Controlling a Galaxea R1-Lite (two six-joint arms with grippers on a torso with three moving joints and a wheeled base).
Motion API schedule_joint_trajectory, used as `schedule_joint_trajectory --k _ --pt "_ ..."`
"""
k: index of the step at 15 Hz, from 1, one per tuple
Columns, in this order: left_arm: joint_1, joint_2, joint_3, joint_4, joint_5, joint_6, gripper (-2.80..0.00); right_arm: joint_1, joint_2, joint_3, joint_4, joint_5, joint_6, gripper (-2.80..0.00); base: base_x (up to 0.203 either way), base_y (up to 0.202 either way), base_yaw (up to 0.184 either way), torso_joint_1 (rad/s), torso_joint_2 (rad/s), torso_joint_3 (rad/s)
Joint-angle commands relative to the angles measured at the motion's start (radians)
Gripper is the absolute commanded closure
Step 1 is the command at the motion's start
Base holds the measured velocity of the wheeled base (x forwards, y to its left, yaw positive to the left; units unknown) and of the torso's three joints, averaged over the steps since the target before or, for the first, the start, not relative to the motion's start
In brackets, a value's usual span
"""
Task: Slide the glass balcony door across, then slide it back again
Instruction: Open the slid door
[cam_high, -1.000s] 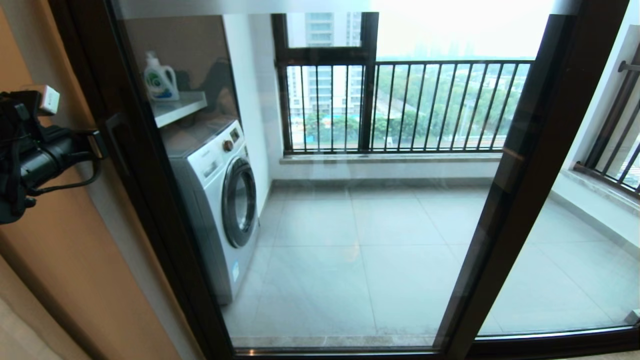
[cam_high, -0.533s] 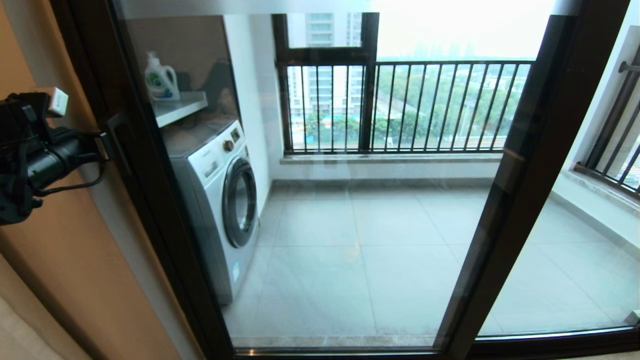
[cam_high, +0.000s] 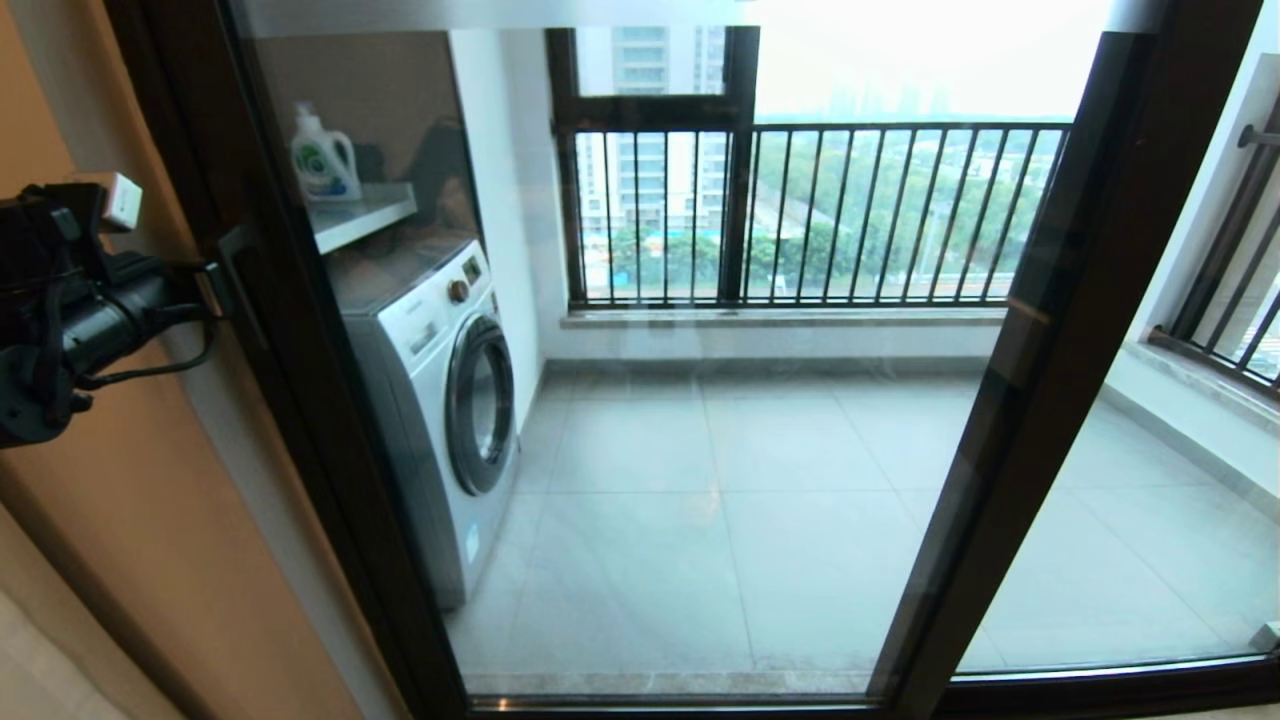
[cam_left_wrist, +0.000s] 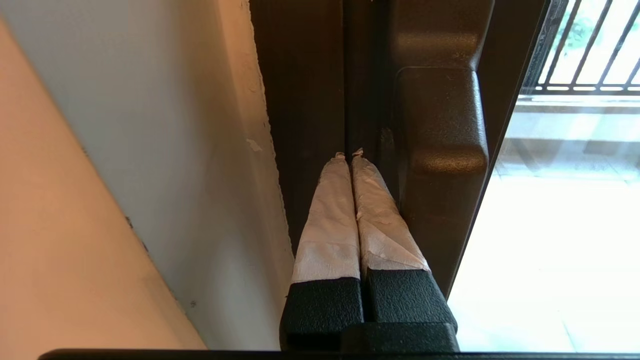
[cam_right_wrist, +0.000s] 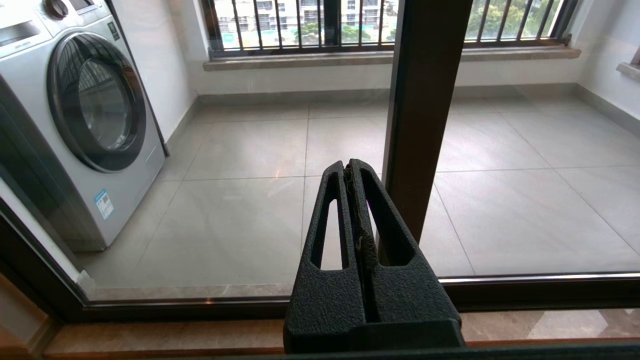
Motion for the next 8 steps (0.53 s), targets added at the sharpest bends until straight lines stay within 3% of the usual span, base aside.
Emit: schedule_joint_trajectory --k 1,8 --pt "-0.021 -0.006 -0.001 -0.006 -0.001 0.000 0.00 0.000 0.001 0.012 -0.001 0.000 0.001 0.00 0.000 0.000 0.000 0.000 0.00 0.000" --pt "-0.056 -0.011 -0.002 -0.006 0.001 0.000 0.00 0.000 0.001 0.012 -0.001 0.000 0.001 0.00 0.000 0.000 0.000 0.000 0.00 0.000"
